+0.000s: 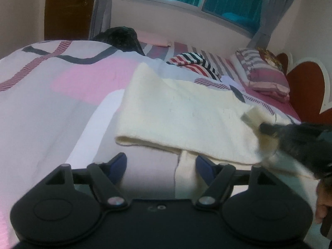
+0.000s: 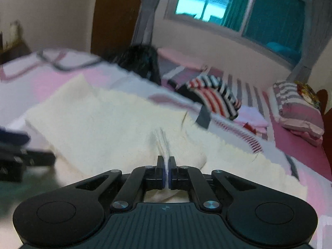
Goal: Fold small clothes
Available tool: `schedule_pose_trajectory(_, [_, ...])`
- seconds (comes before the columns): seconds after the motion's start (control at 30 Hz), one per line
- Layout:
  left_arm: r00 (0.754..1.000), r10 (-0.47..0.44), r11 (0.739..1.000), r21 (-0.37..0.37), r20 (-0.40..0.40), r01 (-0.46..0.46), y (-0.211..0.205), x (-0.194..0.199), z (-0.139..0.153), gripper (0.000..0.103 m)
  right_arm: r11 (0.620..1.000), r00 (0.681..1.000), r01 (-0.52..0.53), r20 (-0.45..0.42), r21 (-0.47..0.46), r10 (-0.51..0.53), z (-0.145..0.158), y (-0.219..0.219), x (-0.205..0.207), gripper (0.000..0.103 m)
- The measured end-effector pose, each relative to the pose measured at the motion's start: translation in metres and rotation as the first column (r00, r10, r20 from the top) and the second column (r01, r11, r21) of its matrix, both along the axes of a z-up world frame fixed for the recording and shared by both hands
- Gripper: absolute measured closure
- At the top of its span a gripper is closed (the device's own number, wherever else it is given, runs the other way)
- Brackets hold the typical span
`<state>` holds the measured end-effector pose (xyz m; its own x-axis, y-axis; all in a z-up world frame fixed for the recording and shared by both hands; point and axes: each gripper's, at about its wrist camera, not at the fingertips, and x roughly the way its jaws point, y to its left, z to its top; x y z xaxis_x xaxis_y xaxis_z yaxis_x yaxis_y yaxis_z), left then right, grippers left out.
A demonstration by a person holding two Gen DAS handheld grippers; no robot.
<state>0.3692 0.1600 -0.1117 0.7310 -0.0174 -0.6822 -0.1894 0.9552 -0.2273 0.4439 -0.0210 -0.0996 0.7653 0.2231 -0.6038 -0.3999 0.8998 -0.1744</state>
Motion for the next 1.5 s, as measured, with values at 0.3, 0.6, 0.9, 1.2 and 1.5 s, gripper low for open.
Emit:
schedule_pose_trajectory(0.3, [0.999,0.037,0.999,-0.039,0.012,-0.036,0.004,0.011,0.0,0.029,0.981,0.986,0.126,0.089,0.15,-0.14,0.052,-0.055,-0.003,0.101])
schedule_pose_trajectory(0.6, [0.999,0.032,0.997,0.066,-0.031,-0.03,-0.011,0.021,-0.001,0.03,0.94,0.967,0.25,-0.015,0.231,-0.253,0.043,-0.116,-0.011,0.101])
schedule_pose_trajectory(0.9, [0.999,-0.013,0.998,0.057,-0.05,0.016,-0.007,0.02,0.001,0.03,0.8,0.922,0.386,-0.217,0.459,-0.32,0.02,-0.195,-0.027,0.101])
schedule_pose_trajectory(1.2, [0.998,-0.03,0.997,0.075,-0.048,0.034,-0.008,0.019,0.0,0.03,0.686,0.886,0.462,-0.327,0.562,-0.329,0.009,-0.239,-0.043,0.101])
schedule_pose_trajectory(1.5, [0.998,-0.037,0.996,0.084,-0.05,0.041,-0.009,0.02,0.0,0.03,0.616,0.876,0.482,-0.358,0.623,-0.324,0.01,-0.263,-0.057,0.101])
